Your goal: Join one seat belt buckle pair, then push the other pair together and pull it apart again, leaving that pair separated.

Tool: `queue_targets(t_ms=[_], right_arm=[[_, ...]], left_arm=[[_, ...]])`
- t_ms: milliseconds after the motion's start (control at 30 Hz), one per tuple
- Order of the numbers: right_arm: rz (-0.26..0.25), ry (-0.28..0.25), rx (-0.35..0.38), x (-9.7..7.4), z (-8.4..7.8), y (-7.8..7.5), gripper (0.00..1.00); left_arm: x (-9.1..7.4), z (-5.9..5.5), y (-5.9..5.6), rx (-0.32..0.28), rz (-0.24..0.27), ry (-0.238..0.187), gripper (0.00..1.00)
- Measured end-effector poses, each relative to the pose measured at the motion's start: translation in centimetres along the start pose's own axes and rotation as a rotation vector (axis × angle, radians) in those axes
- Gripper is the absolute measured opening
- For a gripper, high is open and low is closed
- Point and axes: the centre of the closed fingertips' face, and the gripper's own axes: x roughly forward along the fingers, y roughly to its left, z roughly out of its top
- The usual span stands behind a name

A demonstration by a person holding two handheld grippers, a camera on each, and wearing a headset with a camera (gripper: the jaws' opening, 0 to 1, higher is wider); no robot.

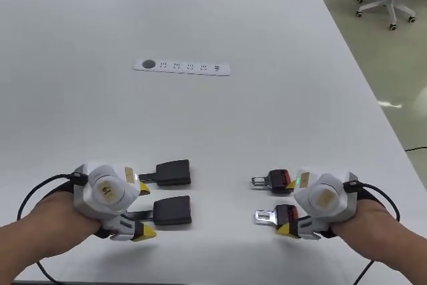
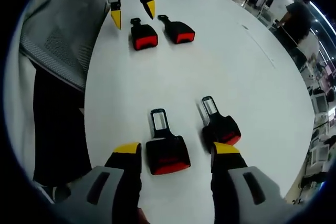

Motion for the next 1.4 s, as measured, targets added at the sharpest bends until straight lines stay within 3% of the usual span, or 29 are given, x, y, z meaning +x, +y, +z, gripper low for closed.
queue_targets(t_ms=[200,667,933,1133,1400], right_arm=[[0.048,0.03,-0.041,0.9,-0.7,0.3,0.5],[0.1,0.045,-0.069,2.2,-1.0,0.2,0.46],[0.122,0.07,-0.087,1.8,-1.9,0.0,0.47],[0.151,0.087,-0.075,1.3,-2.7,0.2,0.42],[0.155,0.11,-0.126,1.3,-2.3,0.4,0.41]], left_arm=[[1.0,0.1,-0.1,0.048,-0.045,0.025,0.48],[1.9,0.3,0.2,0.116,-0.079,0.061,0.44],[2.4,0.5,-0.3,0.146,-0.097,0.084,0.42],[2.8,0.4,0.1,0.162,-0.103,0.109,0.35],[3.2,0.4,0.0,0.189,-0.119,0.136,0.33]])
